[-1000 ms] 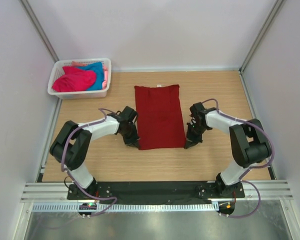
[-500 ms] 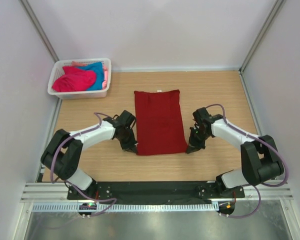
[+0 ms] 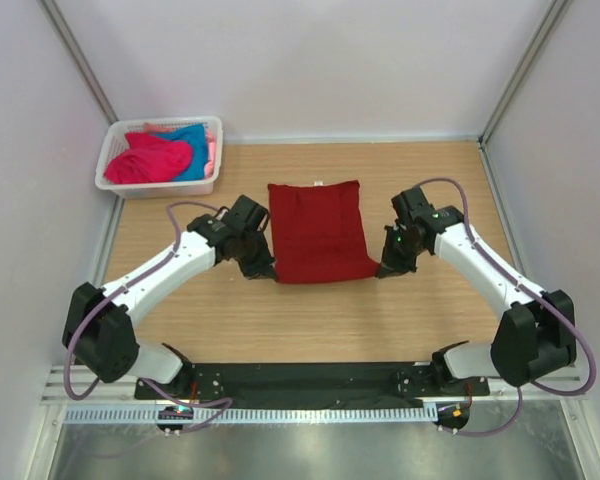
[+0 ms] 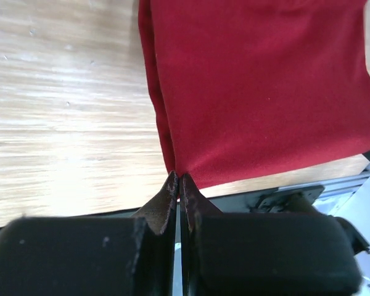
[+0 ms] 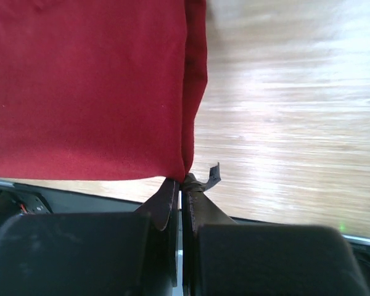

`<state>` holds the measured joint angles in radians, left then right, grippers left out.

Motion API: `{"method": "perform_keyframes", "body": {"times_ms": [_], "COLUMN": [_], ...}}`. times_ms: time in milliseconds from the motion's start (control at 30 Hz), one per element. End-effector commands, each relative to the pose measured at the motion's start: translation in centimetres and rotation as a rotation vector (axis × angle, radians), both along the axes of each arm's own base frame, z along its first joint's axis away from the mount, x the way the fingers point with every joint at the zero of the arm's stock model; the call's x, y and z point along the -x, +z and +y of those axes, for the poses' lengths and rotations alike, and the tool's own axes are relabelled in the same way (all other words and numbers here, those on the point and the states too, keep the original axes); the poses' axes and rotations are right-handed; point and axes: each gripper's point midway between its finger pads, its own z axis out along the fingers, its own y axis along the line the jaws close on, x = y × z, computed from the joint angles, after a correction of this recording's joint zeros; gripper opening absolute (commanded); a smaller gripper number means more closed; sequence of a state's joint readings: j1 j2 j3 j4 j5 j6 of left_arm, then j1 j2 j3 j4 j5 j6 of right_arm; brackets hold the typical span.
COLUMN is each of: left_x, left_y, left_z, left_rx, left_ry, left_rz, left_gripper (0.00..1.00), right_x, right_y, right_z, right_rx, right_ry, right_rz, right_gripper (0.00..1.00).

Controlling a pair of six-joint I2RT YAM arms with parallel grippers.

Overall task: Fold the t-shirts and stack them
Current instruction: Fold the tshirt

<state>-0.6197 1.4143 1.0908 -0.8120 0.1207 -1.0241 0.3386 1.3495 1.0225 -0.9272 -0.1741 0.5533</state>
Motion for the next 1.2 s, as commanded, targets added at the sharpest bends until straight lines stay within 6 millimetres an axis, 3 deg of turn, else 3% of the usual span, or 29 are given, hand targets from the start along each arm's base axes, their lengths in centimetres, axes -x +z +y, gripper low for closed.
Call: {"method": "perform_keyframes", "body": {"times_ms": [0,100,167,200,267,300,333,400,433,467,533,567,600,633,667,700,767,800,967,1000,1033,1100,1167], "left_x": [-1.6,-3.5,-5.4,-6.3,-8.8,-9.5,-10.8,-13.2,-14.4,-16.2,-18.0,-19.3,-20.6,-21.6,-22.5,-23.7,-25.2,-26.2,-30.6,-31.3,-32.6,-33.7,-35.3], "left_y": [1.6,1.8,3.2,2.8,4.0,4.1,3.5,5.1,4.2,5.9,4.5,4.5,5.5,5.6,3.9,4.7,3.1,3.5,1.7,0.2,0.7,-0.7,-0.8], "left_z": [1.1,1.6,1.4,1.5,1.6,1.5,1.7,1.0,0.9,0.7,0.7,1.0,0.9,0.9,1.3,1.2,1.8,1.8,1.5,1.5,1.0,1.3,1.1], "left_rx": [-0.069,-0.096,-0.079,-0.09,-0.069,-0.064,-0.074,-0.049,-0.066,-0.052,-0.072,-0.065,-0.049,-0.041,-0.053,-0.039,-0.039,-0.027,0.051,0.058,0.083,0.065,0.091], "left_ry": [0.039,0.064,0.076,0.074,0.099,0.093,0.101,0.09,0.09,0.101,0.1,0.116,0.125,0.13,0.143,0.151,0.169,0.173,0.172,0.167,0.151,0.143,0.151], "left_rz": [-0.033,-0.04,-0.08,-0.075,-0.106,-0.106,-0.094,-0.15,-0.143,-0.188,-0.16,-0.164,-0.193,-0.201,-0.169,-0.194,-0.171,-0.194,-0.245,-0.235,-0.284,-0.298,-0.346], "left_gripper": [0.0,0.0,0.0,0.0,0.0,0.0,0.0,0.0,0.0,0.0,0.0,0.0,0.0,0.0,0.0,0.0,0.0,0.0,0.0,0.0,0.0,0.0,0.0], "right_x": [-3.0,-5.9,-7.6,-9.0,-11.0,-12.5,-13.4,-16.1,-17.0,-18.1,-20.6,-21.4,-23.0,-23.9,-25.2,-26.1,-27.8,-28.5,-32.0,-32.5,-33.6,-34.4,-35.6], "right_y": [3.1,4.7,5.3,6.5,5.8,6.9,6.8,6.6,6.5,4.9,6.0,4.4,5.6,5.3,6.6,4.8,5.4,3.8,2.4,1.5,1.5,0.9,0.1], "right_z": [-0.9,-0.9,-0.9,-0.5,-0.4,0.0,0.2,0.9,1.1,1.4,1.4,1.6,1.8,1.8,2.3,2.3,2.9,3.1,4.3,4.5,4.9,5.5,5.4], "right_rx": [0.075,0.119,0.137,0.128,0.135,0.123,0.124,0.115,0.115,0.122,0.109,0.118,0.104,0.1,0.074,0.077,0.048,0.042,-0.039,-0.049,-0.068,-0.091,-0.087], "right_ry": [-0.002,-0.001,0.001,-0.003,-0.011,-0.017,-0.011,-0.013,-0.015,-0.013,-0.03,-0.03,-0.04,-0.044,-0.043,-0.048,-0.053,-0.06,-0.093,-0.093,-0.092,-0.083,-0.097], "right_rz": [-0.09,-0.141,-0.162,-0.195,-0.183,-0.221,-0.225,-0.24,-0.243,-0.213,-0.248,-0.217,-0.26,-0.259,-0.294,-0.26,-0.292,-0.27,-0.336,-0.335,-0.373,-0.394,-0.427], "right_gripper": [0.01,0.01,0.01,0.01,0.01,0.01,0.01,0.01,0.01,0.01,0.01,0.01,0.01,0.01,0.01,0.01,0.01,0.01,0.01,0.01,0.01,0.01,0.01]}}
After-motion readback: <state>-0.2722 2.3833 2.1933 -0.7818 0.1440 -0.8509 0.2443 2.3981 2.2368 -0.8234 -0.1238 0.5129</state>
